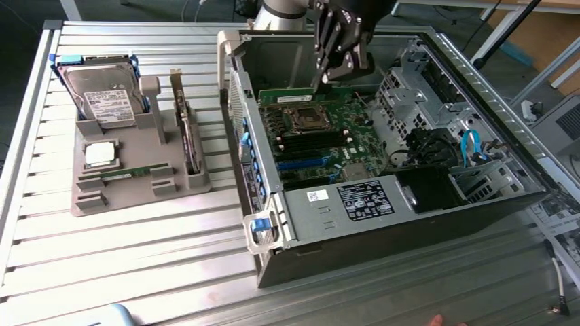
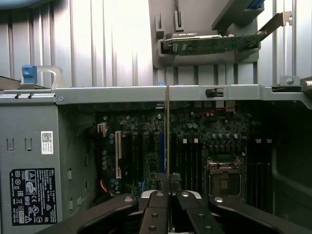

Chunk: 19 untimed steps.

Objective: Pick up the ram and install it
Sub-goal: 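Pick up the ram and move it above insertion slot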

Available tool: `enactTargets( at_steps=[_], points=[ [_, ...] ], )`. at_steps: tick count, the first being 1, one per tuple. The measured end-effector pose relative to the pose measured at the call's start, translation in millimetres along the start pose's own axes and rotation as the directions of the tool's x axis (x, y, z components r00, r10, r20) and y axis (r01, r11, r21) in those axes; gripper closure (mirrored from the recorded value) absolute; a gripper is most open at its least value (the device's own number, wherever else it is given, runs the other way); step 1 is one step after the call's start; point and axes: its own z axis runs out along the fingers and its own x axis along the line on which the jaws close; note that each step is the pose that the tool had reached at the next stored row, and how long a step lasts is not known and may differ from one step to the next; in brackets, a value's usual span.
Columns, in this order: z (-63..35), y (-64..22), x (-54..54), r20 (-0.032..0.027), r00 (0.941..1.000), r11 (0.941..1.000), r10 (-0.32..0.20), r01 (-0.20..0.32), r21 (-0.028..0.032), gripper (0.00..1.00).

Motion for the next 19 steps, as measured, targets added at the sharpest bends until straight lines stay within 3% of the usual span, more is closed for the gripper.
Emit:
enactTargets(
  at_steps=[16, 19],
  points=[
    [-0.7, -33.5, -0.6, 0.0000, 1.0000, 1.0000, 0.000, 0.000, 0.0000, 0.88],
    [-0.8, -34.5, -0.6, 0.0000, 1.0000, 1.0000, 0.000, 0.000, 0.0000, 0.88]
  ],
)
